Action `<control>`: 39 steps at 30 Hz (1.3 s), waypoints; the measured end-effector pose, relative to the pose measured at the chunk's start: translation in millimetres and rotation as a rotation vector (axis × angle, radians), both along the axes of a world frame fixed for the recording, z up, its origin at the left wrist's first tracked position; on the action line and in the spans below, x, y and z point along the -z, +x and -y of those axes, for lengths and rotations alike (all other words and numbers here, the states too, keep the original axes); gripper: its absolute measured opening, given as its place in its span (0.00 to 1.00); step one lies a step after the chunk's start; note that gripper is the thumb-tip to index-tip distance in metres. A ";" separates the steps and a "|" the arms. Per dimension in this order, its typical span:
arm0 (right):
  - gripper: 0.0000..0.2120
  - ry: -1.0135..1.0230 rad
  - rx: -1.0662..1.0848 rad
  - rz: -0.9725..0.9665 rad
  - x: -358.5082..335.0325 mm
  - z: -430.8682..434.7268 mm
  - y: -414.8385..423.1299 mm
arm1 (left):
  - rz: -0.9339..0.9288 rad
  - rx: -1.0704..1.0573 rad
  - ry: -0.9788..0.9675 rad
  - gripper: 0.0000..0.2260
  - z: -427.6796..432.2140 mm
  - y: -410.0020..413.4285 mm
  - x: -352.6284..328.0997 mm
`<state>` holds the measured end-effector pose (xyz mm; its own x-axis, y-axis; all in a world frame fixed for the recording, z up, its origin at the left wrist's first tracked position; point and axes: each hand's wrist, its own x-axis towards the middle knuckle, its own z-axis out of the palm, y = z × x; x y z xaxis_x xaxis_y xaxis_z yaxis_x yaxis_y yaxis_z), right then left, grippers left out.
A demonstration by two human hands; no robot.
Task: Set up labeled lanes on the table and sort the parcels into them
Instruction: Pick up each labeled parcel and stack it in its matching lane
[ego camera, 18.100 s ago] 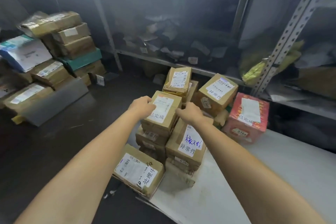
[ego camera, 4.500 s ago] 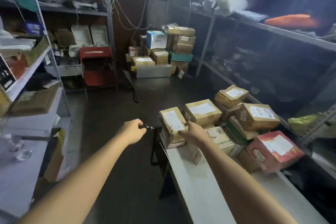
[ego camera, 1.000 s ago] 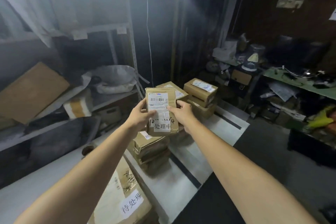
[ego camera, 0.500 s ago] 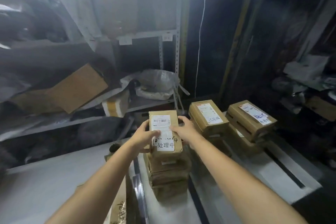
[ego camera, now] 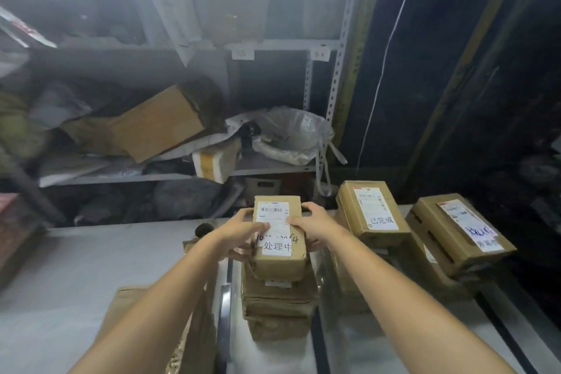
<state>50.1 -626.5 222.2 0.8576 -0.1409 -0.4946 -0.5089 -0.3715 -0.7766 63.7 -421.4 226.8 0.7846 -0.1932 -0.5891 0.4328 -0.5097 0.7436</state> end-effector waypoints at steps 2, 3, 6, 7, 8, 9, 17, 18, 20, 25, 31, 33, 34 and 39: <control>0.31 0.007 -0.035 -0.019 -0.9 4.4 1.9 | -0.013 -0.034 0.008 0.25 2.4 -3.3 2.3; 0.30 0.002 -0.054 -0.024 0.0 7.2 4.4 | -0.010 -0.049 0.016 0.25 3.8 -5.5 2.6; 0.30 -0.063 -0.078 0.025 0.0 10.9 11.2 | 0.027 -0.078 0.065 0.28 4.4 -14.3 -4.9; 0.32 -0.129 -0.085 0.060 -2.5 10.6 13.9 | 0.058 -0.082 0.095 0.28 2.6 -17.0 -9.1; 0.33 -0.221 -0.110 0.097 -9.0 6.9 16.3 | 0.092 -0.101 0.119 0.28 -3.0 -21.3 -14.8; 0.34 -0.332 -0.144 0.140 -15.6 3.7 18.1 | 0.120 -0.116 0.142 0.28 -8.8 -26.1 -21.8; 0.24 -0.740 -0.668 0.433 -86.2 -118.3 27.1 | 0.362 -0.232 0.574 0.25 -159.8 -83.6 -87.1; 0.24 -0.729 -0.739 0.457 -93.8 -148.8 22.1 | 0.375 -0.260 0.648 0.24 -190.4 -98.1 -92.0; 0.25 -0.694 -0.883 0.485 -100.2 -208.6 9.7 | 0.361 -0.319 0.762 0.22 -248.0 -129.7 -97.9; 0.25 -0.677 -1.124 0.516 -97.4 -365.0 -40.6 | 0.282 -0.432 0.882 0.20 -387.9 -219.4 -94.4; 0.22 -0.643 -1.273 0.541 -80.5 -544.2 -106.0 | 0.174 -0.541 0.893 0.18 -549.6 -316.5 -67.9; 0.21 -0.623 -1.282 0.519 -69.6 -591.9 -121.9 | 0.147 -0.571 0.879 0.16 -591.2 -341.9 -58.9; 0.22 -0.621 -1.291 0.512 -64.1 -612.7 -130.6 | 0.129 -0.583 0.878 0.17 -610.8 -352.9 -52.0; 0.28 -0.663 -1.329 0.486 -31.6 -700.9 -151.5 | 0.088 -0.640 0.849 0.17 -683.8 -378.2 -24.1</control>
<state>-101.4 74.4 253.8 0.5922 0.7469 -0.3024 0.6916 -0.6637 -0.2849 -314.5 262.4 250.8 0.6411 0.7172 -0.2732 0.7655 -0.5725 0.2936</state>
